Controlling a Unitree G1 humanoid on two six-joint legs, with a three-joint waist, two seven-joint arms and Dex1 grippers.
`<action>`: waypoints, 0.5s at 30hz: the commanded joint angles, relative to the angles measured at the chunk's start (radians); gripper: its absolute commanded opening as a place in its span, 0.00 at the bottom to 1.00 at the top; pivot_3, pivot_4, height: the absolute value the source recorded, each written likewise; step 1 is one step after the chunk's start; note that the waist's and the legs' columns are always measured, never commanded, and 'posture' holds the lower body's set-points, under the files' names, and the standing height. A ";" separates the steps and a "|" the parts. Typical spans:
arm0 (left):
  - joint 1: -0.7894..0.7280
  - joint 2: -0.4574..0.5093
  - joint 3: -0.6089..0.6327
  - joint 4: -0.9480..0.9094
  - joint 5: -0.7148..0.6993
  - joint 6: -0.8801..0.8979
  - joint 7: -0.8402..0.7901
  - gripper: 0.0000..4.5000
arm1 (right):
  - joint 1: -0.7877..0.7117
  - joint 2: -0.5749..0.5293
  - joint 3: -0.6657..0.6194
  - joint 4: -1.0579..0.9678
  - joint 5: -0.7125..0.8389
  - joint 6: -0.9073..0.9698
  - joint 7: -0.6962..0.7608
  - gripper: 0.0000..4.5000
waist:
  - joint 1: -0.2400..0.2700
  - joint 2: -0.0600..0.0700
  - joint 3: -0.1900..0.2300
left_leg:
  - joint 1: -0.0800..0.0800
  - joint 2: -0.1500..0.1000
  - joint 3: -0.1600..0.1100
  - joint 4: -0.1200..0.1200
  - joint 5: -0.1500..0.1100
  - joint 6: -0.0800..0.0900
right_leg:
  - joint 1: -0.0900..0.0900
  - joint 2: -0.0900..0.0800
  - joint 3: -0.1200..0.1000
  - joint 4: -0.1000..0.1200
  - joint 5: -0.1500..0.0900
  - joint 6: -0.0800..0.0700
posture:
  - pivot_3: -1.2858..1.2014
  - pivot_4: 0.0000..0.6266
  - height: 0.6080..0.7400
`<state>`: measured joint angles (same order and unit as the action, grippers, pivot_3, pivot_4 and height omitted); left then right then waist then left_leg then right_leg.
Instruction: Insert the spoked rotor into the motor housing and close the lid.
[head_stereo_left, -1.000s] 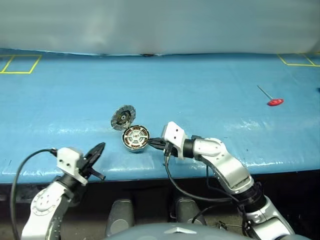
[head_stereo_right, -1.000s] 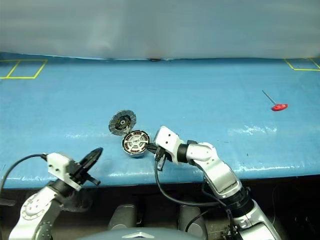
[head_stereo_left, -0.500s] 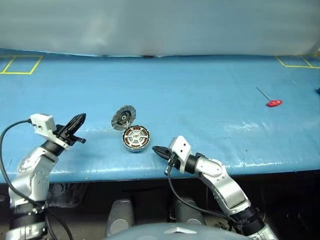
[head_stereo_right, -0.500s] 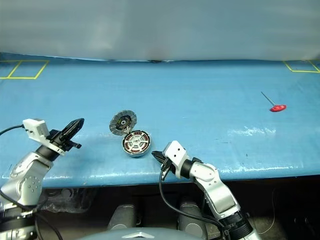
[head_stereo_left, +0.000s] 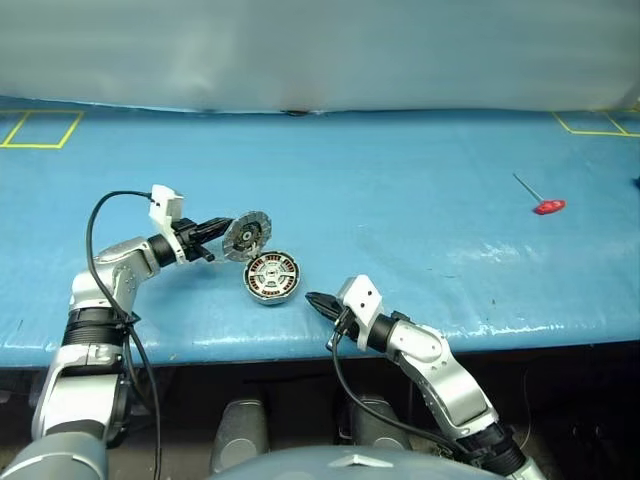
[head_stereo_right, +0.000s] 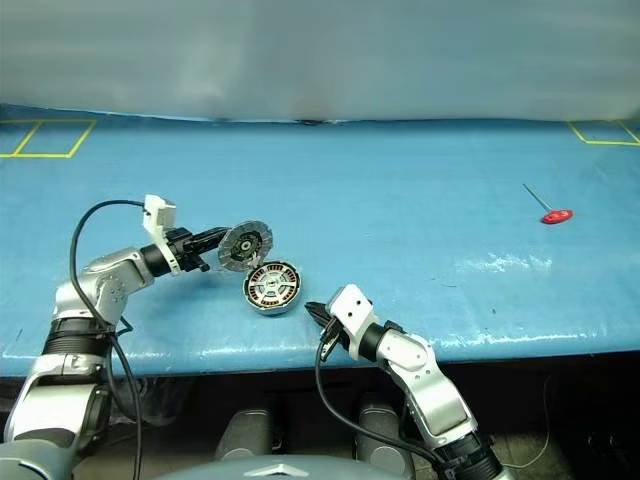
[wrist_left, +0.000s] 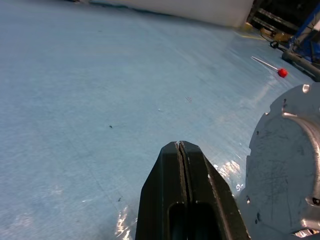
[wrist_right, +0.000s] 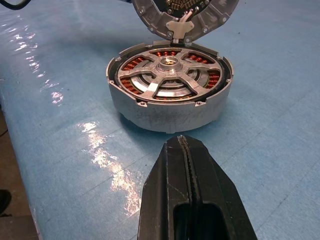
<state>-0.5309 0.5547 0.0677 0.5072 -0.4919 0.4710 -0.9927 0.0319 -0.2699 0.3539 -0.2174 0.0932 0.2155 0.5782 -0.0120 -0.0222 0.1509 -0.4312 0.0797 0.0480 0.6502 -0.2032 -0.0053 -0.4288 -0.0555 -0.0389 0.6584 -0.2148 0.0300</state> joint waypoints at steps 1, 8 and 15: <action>-0.036 0.014 -0.015 -0.018 0.000 0.023 -0.095 0.01 | 0.007 -0.001 -0.016 -0.041 -0.005 -0.021 -0.018 0.00 | 0.000 0.000 0.000 | 0.000 0.000 0.000 0.000 0.000 0.000 | 0.000 0.000 0.000 0.000 0.000 0.000 | 0.52 0.24 1.00; -0.028 0.070 -0.026 -0.081 -0.008 0.091 -0.226 0.01 | -0.002 -0.002 -0.025 -0.024 -0.011 -0.021 -0.032 0.00 | 0.000 0.000 0.000 | 0.000 0.000 0.000 0.000 0.000 0.000 | 0.000 0.000 0.001 0.000 0.000 0.000 | 0.52 0.24 1.00; -0.017 0.095 -0.009 -0.104 -0.005 0.099 -0.225 0.01 | -0.026 0.003 -0.019 0.002 -0.013 -0.025 -0.032 0.00 | 0.002 0.000 0.000 | 0.000 0.000 0.000 0.001 0.000 0.000 | 0.000 0.000 0.001 0.000 0.000 0.000 | 0.52 0.24 1.00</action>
<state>-0.5419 0.6363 0.0316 0.4448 -0.4867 0.5664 -1.2058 0.0162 -0.2709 0.3403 -0.2040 0.0799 0.2141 0.5460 -0.0104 -0.0222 0.1509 -0.4315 0.0796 0.0476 0.6509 -0.2032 -0.0053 -0.4286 -0.0555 -0.0382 0.6586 -0.2149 0.0299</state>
